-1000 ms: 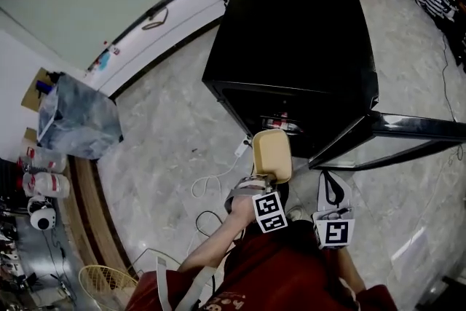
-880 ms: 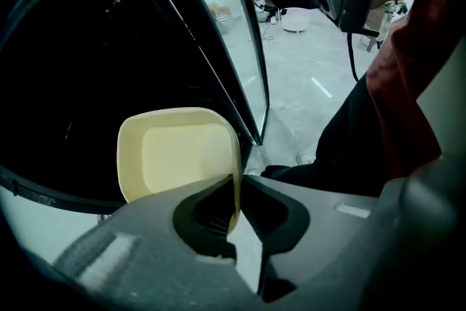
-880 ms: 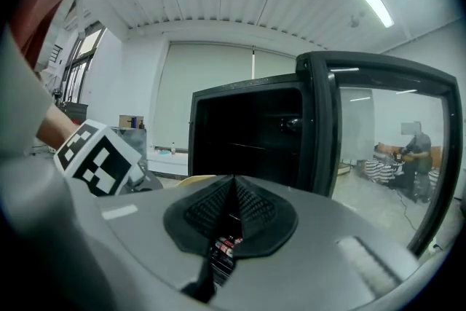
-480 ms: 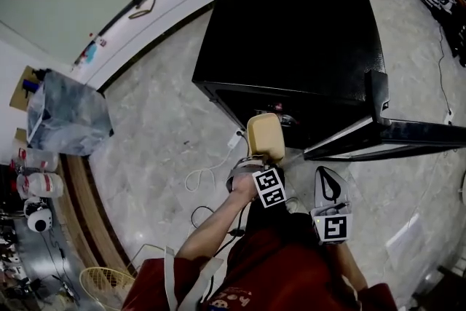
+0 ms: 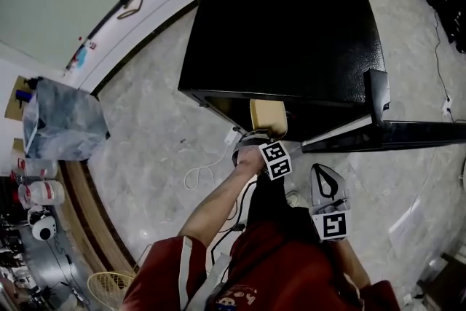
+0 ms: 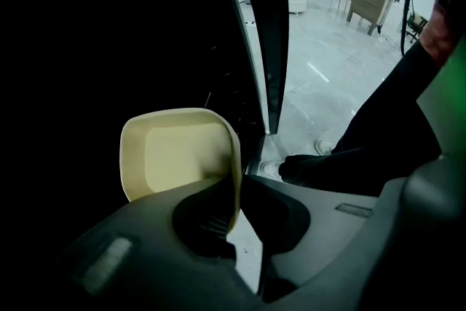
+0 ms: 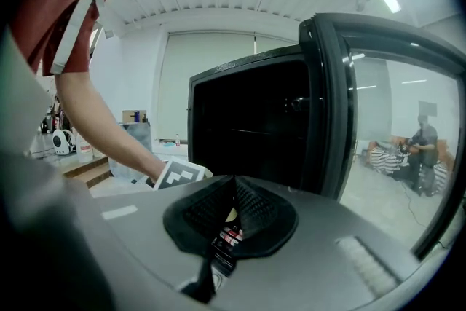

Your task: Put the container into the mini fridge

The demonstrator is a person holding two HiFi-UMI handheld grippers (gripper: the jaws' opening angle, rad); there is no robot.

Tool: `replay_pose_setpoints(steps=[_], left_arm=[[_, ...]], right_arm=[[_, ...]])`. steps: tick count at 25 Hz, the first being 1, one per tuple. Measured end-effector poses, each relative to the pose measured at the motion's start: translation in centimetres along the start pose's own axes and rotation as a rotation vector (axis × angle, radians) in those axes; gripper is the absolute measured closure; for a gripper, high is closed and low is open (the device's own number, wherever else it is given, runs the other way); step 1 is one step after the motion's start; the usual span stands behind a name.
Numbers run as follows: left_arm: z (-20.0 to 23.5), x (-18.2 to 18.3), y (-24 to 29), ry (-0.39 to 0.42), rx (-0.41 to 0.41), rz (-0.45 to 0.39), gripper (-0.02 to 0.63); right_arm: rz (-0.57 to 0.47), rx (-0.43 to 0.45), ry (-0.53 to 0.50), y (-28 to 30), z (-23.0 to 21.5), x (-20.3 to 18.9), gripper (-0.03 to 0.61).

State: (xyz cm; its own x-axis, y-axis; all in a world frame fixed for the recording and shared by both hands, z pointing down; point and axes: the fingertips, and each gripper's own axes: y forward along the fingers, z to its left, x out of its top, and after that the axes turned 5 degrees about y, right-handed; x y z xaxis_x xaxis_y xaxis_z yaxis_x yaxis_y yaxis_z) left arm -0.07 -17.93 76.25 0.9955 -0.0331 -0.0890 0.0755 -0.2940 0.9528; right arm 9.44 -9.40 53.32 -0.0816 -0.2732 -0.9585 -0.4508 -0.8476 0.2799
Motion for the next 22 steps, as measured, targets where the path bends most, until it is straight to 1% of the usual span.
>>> replay_pose_setpoints(steps=[2, 6, 11, 17, 22], left_arm=[[1.4, 0.1, 1.1, 0.011, 0.007, 0.013, 0.591], [2.8, -0.4, 2.7, 0.01, -0.004, 0.037, 0.589], [4.4, -0.6, 4.2, 0.066, -0.001, 0.077, 0.583], [6.7, -1.3, 5.5, 0.102, 0.045, 0.112, 0.583], [9.0, -1.5, 6.0, 0.112, 0.095, 0.108, 0.58]], right_arm=[[0.002, -0.012, 0.001, 0.0, -0.3, 0.0, 0.578], [0.0, -0.031, -0.002, -0.3, -0.7, 0.0, 0.578], [0.021, -0.052, -0.014, -0.9, -1.4, -0.6, 0.578], [0.03, -0.077, 0.001, -1.2, -1.9, -1.0, 0.578], [0.026, -0.097, -0.003, -1.5, -2.4, -0.9, 0.578]])
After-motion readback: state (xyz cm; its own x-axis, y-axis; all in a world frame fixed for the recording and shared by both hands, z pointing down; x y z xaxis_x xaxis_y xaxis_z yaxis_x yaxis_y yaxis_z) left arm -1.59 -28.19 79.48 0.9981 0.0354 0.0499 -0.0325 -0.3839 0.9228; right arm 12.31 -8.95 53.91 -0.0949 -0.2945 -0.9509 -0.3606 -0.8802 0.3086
